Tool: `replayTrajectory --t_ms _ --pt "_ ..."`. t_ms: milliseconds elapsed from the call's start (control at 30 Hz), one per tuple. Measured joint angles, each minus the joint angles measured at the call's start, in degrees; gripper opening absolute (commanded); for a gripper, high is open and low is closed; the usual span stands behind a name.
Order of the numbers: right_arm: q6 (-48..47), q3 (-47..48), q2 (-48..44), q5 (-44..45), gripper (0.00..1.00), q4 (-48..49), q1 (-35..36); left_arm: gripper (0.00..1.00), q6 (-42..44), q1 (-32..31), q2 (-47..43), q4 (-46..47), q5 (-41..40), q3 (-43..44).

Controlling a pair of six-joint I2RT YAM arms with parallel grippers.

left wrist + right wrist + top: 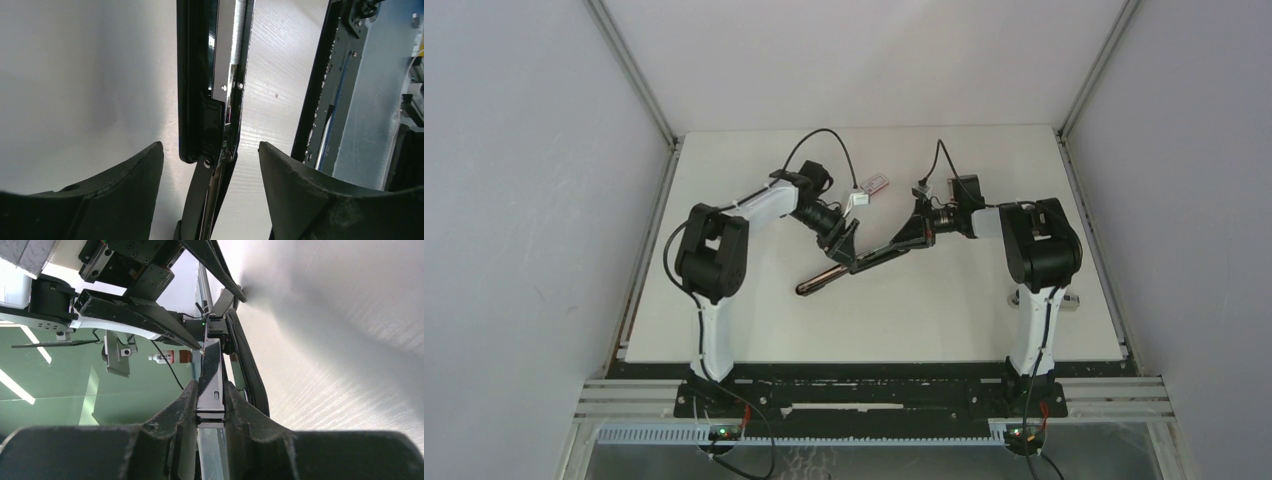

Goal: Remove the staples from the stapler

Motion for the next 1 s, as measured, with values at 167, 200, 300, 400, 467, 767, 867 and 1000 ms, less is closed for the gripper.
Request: replayTrajectory --t_ms 167,200,300,400,467,767,867,1000 --pt "0.0 0.0 -0.2 -0.5 0.00 0.0 0.3 0.71 0.9 0.0 1.9 -2.3 2.3 1.3" --pt "0.0 0.0 -0.3 -0.5 0.00 0.0 0.3 0.71 1.1 0.0 2.2 -3.0 3.0 1.5" --pt "-0.1 0.0 -0.4 -0.5 0.00 0.0 0.3 0.70 2.0 0.0 2.6 -4.5 4.6 1.8" --pt "-0.2 0.0 -0.7 -0.9 0.00 -0.1 0.4 0.68 3.2 0.0 3.2 -6.3 6.1 2.5" --pt "-0.3 0.0 -0.9 -1.0 0.00 -0.2 0.5 0.68 4.5 0.0 4.0 -7.9 7.0 3.5" --pt "-1.3 0.0 -2.3 -0.9 0.00 -0.3 1.3 0.66 8.2 0.2 7.2 -13.9 10.8 6.0" --pt "-1.4 0.0 -2.3 -0.9 0.00 -0.3 1.5 0.62 8.7 0.2 7.6 -14.7 11.1 6.0" --pt "-1.5 0.0 -2.3 -1.4 0.00 -0.5 1.5 0.61 9.5 0.2 7.8 -15.5 11.8 6.0"
